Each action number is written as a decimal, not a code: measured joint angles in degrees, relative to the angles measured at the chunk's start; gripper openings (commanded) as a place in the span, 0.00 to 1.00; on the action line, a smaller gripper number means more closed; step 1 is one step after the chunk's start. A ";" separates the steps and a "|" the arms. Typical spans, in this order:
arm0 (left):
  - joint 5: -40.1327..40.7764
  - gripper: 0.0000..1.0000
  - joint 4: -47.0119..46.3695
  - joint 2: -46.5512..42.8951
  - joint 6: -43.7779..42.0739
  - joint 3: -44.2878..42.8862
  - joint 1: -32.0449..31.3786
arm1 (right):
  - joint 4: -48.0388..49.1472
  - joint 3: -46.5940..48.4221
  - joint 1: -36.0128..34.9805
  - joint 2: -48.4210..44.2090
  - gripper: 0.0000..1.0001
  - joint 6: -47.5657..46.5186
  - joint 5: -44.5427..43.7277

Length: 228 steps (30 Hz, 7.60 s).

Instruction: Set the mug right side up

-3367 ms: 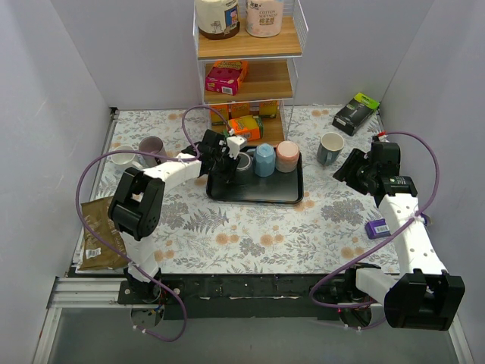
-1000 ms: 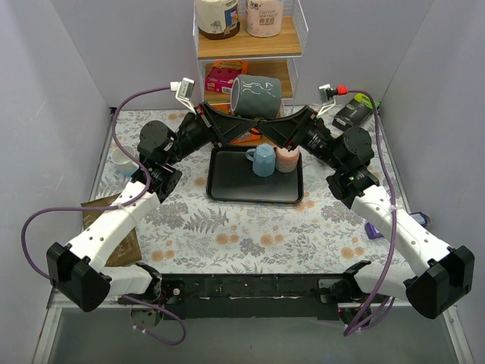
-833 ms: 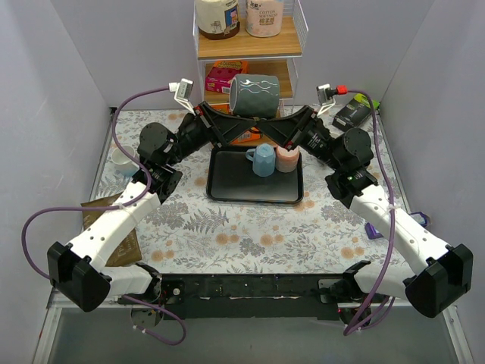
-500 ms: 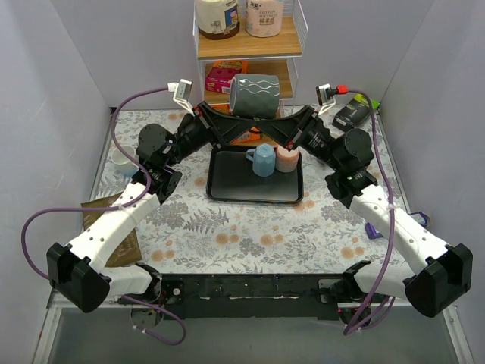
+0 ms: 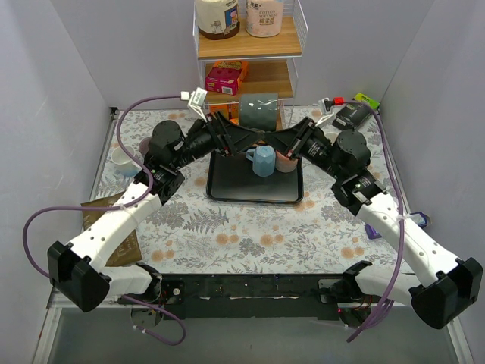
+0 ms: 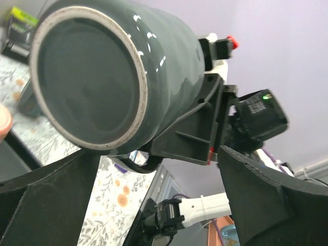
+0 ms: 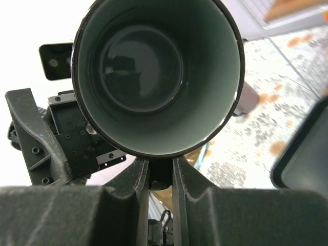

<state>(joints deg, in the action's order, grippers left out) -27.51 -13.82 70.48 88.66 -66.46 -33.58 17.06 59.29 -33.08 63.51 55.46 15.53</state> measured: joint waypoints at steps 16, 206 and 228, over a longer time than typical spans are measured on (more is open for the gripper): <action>8.59 0.98 19.06 3.37 -5.92 0.39 0.02 | -47.98 0.37 5.73 -12.04 0.01 -9.22 -30.38; 9.75 0.39 29.03 45.59 -67.43 -17.81 -0.28 | -66.66 -5.81 43.17 -3.85 0.65 -25.16 -8.92; 14.32 0.00 28.48 47.28 -67.76 -17.84 -3.34 | -66.66 -5.81 43.08 -4.57 0.64 -25.18 -8.92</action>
<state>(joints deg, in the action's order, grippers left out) -13.19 14.66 117.75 20.91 -84.29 -36.93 -49.60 53.47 10.00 58.94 30.28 6.61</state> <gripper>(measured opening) 0.186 0.651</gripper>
